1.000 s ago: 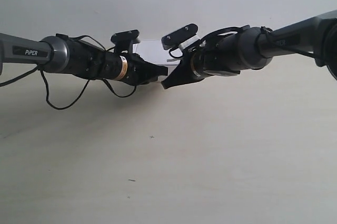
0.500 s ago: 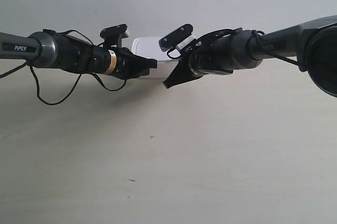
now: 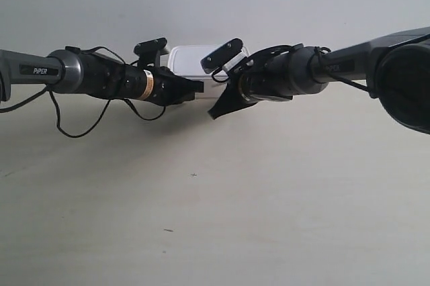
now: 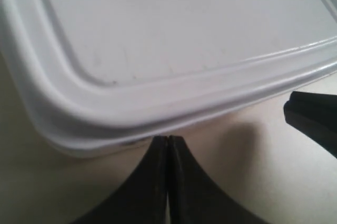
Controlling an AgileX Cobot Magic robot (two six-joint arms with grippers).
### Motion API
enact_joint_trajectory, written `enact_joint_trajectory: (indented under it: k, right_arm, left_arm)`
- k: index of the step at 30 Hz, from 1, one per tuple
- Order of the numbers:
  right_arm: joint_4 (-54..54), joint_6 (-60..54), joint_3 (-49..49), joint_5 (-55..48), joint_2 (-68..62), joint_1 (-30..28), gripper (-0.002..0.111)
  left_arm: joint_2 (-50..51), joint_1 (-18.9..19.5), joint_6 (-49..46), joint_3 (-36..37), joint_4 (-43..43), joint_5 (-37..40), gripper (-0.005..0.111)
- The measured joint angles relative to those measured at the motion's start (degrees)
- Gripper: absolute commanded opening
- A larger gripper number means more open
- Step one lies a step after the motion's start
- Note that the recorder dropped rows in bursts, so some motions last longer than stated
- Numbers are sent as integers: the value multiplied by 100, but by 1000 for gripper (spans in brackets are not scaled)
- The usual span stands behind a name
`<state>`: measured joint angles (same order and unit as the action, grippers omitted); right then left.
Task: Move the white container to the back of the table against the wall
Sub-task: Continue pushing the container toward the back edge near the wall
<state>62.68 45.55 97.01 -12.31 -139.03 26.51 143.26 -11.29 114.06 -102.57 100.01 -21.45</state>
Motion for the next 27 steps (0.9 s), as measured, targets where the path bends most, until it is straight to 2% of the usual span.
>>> enact_joint_trajectory:
  k: [27]
  right_arm:
    - [-35,-352,633,-244,-193,0,0]
  left_arm:
    - [332,70,0,-636,0,-50,0]
